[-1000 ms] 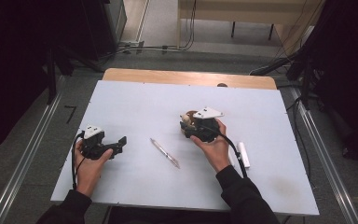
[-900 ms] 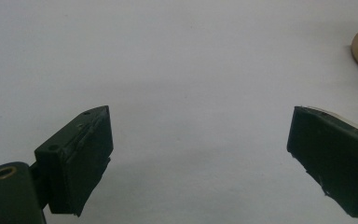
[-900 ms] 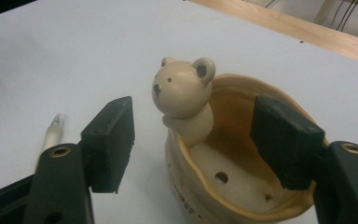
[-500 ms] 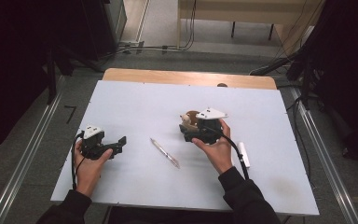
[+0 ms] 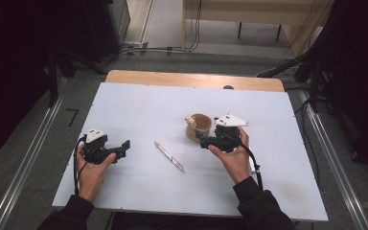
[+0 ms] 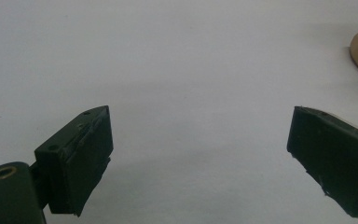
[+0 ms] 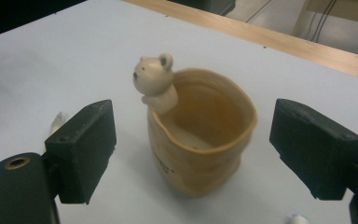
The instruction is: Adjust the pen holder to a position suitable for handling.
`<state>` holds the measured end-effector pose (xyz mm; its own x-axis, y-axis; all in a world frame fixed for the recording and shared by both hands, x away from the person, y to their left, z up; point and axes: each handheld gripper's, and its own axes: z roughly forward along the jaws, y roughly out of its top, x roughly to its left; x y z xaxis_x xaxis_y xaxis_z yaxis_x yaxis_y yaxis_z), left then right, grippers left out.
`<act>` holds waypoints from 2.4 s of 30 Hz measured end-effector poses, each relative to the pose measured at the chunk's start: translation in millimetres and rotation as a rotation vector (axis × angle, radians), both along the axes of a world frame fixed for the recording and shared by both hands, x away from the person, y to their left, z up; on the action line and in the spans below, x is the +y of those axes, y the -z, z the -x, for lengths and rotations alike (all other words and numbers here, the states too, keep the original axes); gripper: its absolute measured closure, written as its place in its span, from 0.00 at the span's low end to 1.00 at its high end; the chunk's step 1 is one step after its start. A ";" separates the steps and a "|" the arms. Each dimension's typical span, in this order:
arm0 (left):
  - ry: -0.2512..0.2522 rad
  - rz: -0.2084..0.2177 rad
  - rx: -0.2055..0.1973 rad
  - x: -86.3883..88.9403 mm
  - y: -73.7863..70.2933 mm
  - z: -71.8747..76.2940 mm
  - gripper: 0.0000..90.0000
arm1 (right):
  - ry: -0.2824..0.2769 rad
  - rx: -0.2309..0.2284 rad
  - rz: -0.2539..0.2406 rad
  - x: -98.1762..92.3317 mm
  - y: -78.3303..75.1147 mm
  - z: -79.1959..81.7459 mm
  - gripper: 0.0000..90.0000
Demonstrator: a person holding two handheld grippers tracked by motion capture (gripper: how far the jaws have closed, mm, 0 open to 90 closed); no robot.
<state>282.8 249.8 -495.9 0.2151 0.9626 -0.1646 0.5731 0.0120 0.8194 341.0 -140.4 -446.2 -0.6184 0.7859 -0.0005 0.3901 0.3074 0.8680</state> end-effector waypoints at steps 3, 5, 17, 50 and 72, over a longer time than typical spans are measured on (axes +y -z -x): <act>0.000 -0.001 0.000 0.0 0.1 0.0 0.09 | 0.016 -0.013 -0.004 -7.8 -1.2 4.4 0.15; 0.002 -0.002 0.001 0.1 0.3 -0.1 0.09 | 0.027 -0.026 -0.008 -14.2 -2.5 7.8 0.15; 0.003 0.000 0.003 -0.7 0.4 0.4 0.09 | 0.109 -0.036 -0.032 -53.3 1.6 23.4 0.19; 0.009 -0.001 0.003 -0.8 1.0 -0.3 0.09 | 0.237 0.062 0.050 -70.8 40.8 21.3 0.49; 0.012 0.000 0.003 -1.3 1.2 -0.5 0.09 | 0.245 0.173 0.122 -60.7 56.4 9.1 0.71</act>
<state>283.3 248.5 -497.1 0.2258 0.9601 -0.1653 0.5754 0.0055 0.8179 331.9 -201.1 -502.6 -0.4101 0.9119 -0.0157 0.6036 0.2843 0.7449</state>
